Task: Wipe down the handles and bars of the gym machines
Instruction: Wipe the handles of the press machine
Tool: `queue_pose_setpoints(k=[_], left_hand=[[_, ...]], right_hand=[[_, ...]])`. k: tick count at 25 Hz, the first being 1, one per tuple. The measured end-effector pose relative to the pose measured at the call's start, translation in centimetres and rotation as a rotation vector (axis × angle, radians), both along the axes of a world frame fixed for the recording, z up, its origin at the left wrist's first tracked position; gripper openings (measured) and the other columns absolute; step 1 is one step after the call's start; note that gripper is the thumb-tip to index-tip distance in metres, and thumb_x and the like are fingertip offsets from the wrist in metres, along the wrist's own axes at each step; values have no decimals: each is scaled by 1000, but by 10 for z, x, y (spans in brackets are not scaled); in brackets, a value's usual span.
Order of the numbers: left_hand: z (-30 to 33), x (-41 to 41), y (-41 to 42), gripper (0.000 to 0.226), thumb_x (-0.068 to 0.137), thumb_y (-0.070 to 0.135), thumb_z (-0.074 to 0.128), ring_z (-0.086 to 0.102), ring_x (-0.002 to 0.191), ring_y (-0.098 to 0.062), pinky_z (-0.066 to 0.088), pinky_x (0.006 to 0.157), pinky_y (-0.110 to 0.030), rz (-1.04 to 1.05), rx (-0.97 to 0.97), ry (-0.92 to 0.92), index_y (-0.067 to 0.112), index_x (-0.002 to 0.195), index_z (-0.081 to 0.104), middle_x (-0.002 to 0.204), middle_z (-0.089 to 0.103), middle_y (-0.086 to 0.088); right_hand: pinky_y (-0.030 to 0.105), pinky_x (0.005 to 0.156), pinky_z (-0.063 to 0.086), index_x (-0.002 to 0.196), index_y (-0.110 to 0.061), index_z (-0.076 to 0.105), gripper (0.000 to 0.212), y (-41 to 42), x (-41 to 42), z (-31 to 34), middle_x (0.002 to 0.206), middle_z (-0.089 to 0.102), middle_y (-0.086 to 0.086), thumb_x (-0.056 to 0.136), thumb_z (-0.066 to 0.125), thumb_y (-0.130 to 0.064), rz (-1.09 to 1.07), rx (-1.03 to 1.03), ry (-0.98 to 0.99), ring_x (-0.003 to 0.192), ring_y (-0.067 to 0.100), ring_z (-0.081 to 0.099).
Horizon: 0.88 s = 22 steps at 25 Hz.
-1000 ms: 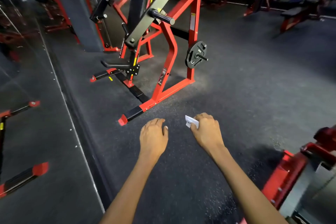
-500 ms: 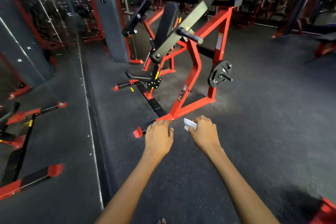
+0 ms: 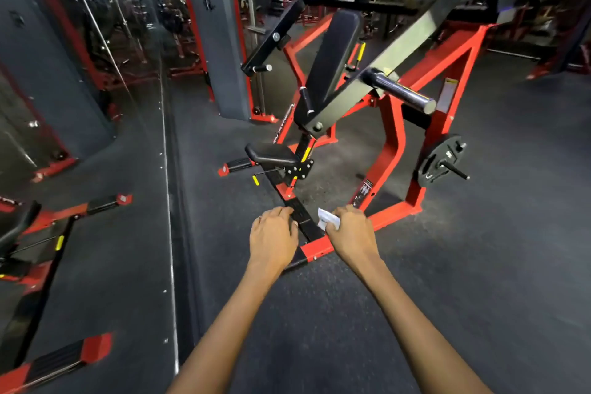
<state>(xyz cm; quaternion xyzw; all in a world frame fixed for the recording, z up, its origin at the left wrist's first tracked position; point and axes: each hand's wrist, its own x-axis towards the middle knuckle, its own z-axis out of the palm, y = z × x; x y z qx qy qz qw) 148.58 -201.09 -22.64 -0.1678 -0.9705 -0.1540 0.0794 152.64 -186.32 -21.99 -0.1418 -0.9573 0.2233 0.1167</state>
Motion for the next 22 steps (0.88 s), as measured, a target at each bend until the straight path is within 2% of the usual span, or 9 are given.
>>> queue_pose_setpoints(k=[3,8,13,18,22], left_hand=[[-10,-78,-2,33,99,28,44,51,121,-19,35,100,-31,27,-14,3,18,129,54,129,58,2],[-20,-235,4,30,98,28,45,54,115,-22,38,96,-33,87,-32,-1,15,121,58,123,61,-2],[-9,-386,-3,33,98,26,44,53,117,-24,37,99,-35,169,-43,-22,13,126,57,127,59,-3],[-7,-540,-30,33,98,25,43,52,119,-22,35,98,-34,208,-25,-7,17,127,55,127,59,0],[-12,-663,-67,34,98,25,42,50,120,-21,34,99,-32,182,-17,5,18,128,54,126,59,1]], right_hand=[[39,84,40,99,-4,62,24,-6,-88,-11,106,59,16,88,52,-22,37,-8,11,105,34,54],[38,87,40,104,-6,63,25,-6,-254,-25,110,59,15,88,52,-21,106,-18,14,106,33,53],[37,86,41,103,-5,63,24,1,-414,-16,111,60,15,87,54,-21,173,-10,-14,107,33,55],[39,83,43,100,-4,66,24,-27,-578,-13,107,62,16,85,55,-21,235,-49,-4,102,34,57],[40,81,43,101,-5,66,23,-58,-702,-19,106,61,16,84,54,-18,178,-62,18,101,36,56]])
